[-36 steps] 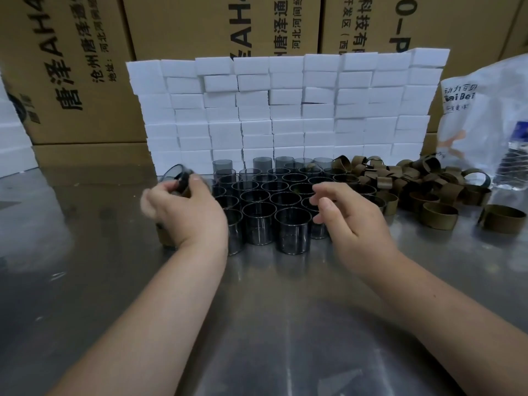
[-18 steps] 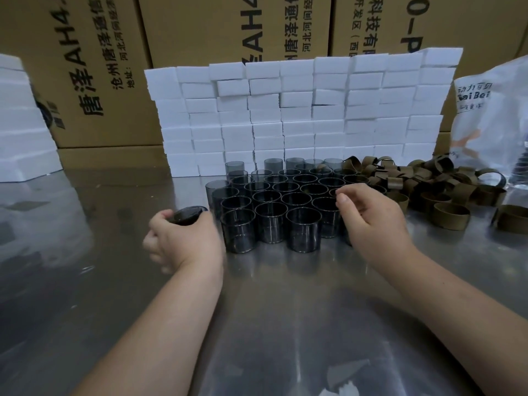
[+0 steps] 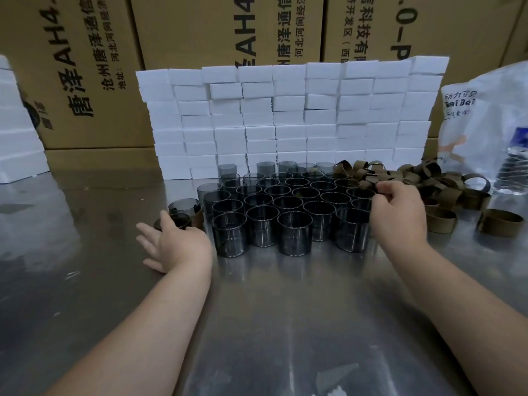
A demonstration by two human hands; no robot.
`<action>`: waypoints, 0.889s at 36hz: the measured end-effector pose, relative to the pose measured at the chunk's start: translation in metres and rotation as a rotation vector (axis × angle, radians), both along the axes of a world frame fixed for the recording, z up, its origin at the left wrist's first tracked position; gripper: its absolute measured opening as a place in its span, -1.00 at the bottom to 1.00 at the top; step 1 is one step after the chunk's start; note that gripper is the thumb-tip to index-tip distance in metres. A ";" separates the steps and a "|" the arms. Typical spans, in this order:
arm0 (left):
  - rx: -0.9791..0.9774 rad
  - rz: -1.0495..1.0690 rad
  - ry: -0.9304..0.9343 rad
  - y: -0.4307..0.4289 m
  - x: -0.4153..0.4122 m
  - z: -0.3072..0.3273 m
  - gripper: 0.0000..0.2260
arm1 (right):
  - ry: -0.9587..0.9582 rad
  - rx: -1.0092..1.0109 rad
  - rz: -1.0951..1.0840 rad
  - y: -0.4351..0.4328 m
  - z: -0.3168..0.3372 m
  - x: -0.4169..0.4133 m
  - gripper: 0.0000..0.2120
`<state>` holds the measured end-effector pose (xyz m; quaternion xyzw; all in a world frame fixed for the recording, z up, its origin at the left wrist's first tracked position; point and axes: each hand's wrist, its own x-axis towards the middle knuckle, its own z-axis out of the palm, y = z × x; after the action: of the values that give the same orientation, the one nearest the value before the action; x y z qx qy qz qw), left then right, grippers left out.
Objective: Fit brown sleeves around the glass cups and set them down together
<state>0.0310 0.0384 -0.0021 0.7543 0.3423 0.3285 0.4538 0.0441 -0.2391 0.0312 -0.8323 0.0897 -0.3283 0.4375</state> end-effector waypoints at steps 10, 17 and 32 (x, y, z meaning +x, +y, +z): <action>0.527 -0.408 -0.154 -0.034 -0.011 0.003 -0.64 | 0.159 0.088 -0.143 -0.028 -0.017 0.023 -0.51; 0.647 -0.584 -0.001 -0.039 -0.011 -0.002 -0.69 | 0.301 0.037 -0.178 -0.037 -0.029 0.028 -0.48; 0.695 -0.444 0.122 -0.040 -0.007 -0.003 -0.60 | 0.352 -0.145 -0.378 -0.061 -0.024 0.031 -0.49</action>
<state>0.0239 -0.0017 -0.0053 0.9362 0.0664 0.2735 0.2108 0.0748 -0.3002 0.0076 -0.8743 0.2944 -0.2598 0.2853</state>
